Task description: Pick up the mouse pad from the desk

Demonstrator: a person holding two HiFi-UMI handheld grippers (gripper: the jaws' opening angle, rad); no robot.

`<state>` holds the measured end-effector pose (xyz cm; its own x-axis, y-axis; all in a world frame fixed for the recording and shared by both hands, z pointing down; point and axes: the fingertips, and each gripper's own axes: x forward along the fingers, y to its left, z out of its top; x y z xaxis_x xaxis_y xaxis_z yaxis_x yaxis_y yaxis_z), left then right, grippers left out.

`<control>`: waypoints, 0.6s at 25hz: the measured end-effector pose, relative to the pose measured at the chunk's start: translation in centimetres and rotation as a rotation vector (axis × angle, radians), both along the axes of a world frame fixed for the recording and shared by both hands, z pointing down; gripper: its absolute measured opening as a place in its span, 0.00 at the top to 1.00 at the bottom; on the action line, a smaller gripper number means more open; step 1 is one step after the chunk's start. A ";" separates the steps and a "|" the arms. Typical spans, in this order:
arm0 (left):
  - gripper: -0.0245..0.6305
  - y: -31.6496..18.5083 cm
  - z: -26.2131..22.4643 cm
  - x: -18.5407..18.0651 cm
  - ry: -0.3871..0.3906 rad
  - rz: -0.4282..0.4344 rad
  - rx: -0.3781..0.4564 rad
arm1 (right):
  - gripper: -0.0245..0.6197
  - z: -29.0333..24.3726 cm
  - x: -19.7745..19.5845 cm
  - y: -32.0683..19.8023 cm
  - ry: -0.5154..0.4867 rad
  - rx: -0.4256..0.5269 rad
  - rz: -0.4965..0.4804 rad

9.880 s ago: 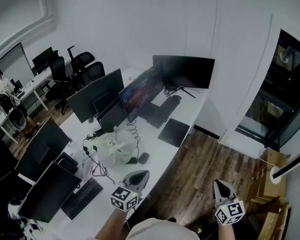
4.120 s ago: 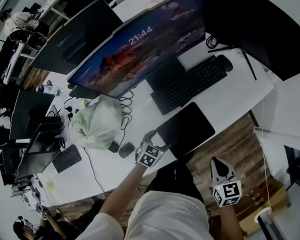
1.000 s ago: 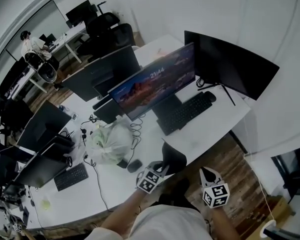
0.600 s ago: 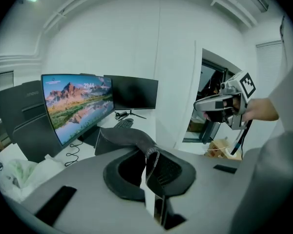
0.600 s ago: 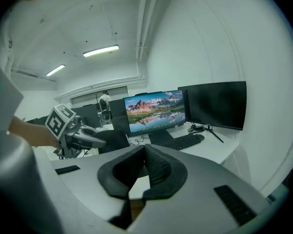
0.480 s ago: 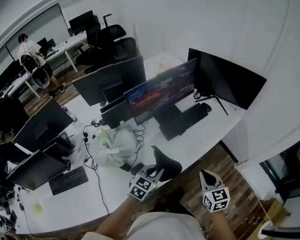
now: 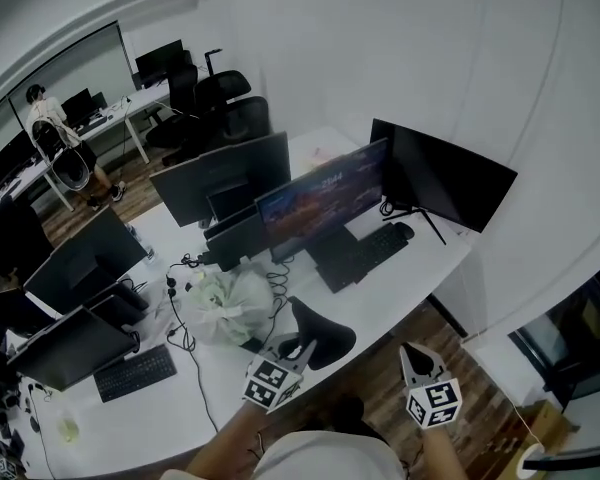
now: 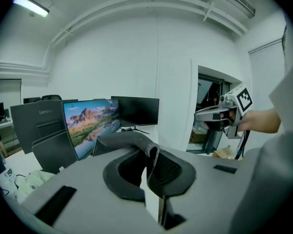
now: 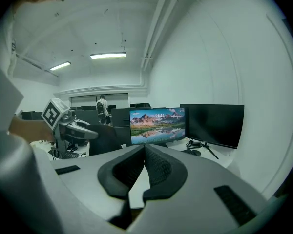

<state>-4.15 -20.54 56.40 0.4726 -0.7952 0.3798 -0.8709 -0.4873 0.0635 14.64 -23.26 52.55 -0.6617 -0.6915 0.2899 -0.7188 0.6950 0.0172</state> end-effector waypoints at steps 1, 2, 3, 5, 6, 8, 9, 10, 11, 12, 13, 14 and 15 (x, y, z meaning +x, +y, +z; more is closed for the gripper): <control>0.90 0.0 -0.2 -0.1 0.001 -0.004 0.006 | 0.94 -0.1 0.1 0.0 -0.001 0.000 0.004; 0.90 0.0 -0.4 -0.2 0.002 -0.009 0.011 | 0.94 -0.3 0.3 -0.1 -0.004 0.001 0.007; 0.90 0.1 -0.7 -0.3 0.002 -0.016 0.013 | 0.94 -0.6 0.4 -0.2 -0.007 0.003 0.008; 0.90 0.1 -1.2 -0.4 0.007 -0.031 0.017 | 0.94 -1.1 0.8 -0.4 -0.013 0.010 0.006; 0.90 0.1 -1.5 -0.4 0.010 -0.038 0.021 | 0.94 -1.4 1.0 -0.5 -0.014 0.013 0.003; 0.90 0.1 -2.0 -0.4 0.013 -0.052 0.030 | 0.94 -1.5 1.5 -0.8 -0.017 0.016 -0.006; 0.90 0.1 -2.1 -0.3 0.013 -0.061 0.036 | 0.94 -1.5 1.7 -1.0 -0.020 0.016 -0.011; 0.90 0.2 -2.3 -0.3 0.012 -0.070 0.042 | 0.94 -1.5 2.0 -1.1 -0.023 0.017 -0.014; 0.90 0.1 -2.4 -0.2 0.012 -0.079 0.048 | 0.94 -1.6 2.3 -1.3 -0.026 0.016 -0.018; 0.90 0.1 -2.6 -0.1 0.014 -0.087 0.053 | 0.94 -1.7 2.6 -1.5 -0.029 0.016 -0.022; 0.90 0.2 -2.7 0.1 0.018 -0.095 0.057 | 0.94 -1.8 2.8 -1.6 -0.032 0.015 -0.028; 0.90 0.2 -2.9 0.2 0.022 -0.103 0.061 | 0.94 -2.0 3.0 -1.6 -0.034 0.016 -0.036; 0.90 0.4 -3.2 0.4 0.027 -0.109 0.066 | 0.94 -2.3 3.2 -1.7 -0.035 0.019 -0.043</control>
<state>-3.70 -20.16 53.23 0.3910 -0.8656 0.3129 -0.9175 -0.3933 0.0584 17.89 -24.94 50.24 -0.7002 -0.6675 0.2533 -0.6890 0.7248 0.0056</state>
